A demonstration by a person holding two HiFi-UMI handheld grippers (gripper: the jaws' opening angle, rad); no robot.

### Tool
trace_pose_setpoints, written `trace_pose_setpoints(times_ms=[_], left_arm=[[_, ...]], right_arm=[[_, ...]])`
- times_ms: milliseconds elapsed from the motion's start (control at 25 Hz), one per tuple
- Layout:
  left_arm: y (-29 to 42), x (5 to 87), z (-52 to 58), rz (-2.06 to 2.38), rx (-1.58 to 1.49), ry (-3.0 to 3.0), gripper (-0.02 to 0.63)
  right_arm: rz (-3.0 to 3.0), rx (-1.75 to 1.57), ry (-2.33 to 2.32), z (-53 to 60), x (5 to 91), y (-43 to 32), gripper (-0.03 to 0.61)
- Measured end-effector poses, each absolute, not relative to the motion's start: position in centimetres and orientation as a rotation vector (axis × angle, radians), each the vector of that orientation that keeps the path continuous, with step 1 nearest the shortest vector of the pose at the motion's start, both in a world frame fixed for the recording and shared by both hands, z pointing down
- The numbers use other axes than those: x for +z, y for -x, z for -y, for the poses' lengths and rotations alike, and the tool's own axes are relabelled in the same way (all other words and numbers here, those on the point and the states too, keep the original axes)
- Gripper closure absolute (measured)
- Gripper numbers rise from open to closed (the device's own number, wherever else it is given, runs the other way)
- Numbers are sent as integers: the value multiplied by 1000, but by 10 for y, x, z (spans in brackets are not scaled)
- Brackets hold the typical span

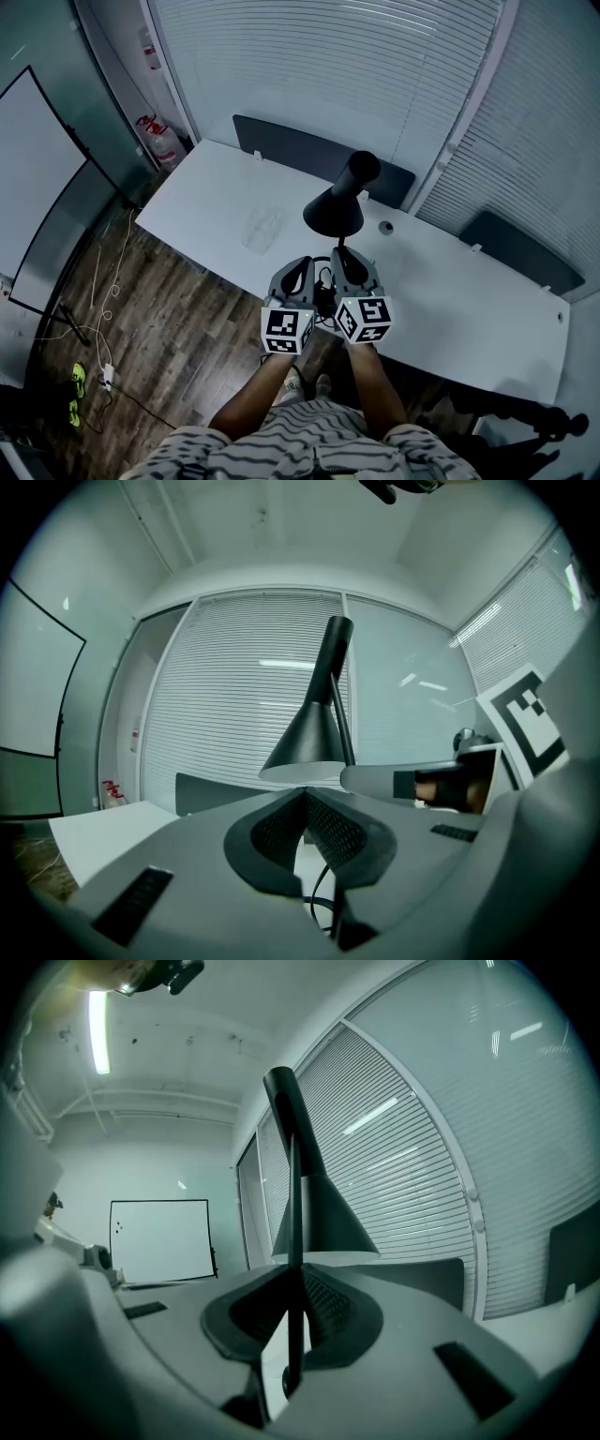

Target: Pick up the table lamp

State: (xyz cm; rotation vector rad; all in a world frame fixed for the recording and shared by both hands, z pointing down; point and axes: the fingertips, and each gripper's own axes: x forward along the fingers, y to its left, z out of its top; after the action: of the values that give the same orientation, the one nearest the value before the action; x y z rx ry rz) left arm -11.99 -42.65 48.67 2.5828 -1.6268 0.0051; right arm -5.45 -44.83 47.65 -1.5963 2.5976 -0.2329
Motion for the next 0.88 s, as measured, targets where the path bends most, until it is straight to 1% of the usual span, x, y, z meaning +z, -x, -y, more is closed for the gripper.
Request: trace_pose_setpoints(times_ms=[360, 880], left_arm=[[119, 468, 422, 1641, -35, -2600, 606], [125, 461, 410, 1659, -41, -2606, 607]], right_arm=[[-2595, -185, 1584, 438, 457, 54, 535], [-2608, -181, 1558, 420, 455, 60, 535]])
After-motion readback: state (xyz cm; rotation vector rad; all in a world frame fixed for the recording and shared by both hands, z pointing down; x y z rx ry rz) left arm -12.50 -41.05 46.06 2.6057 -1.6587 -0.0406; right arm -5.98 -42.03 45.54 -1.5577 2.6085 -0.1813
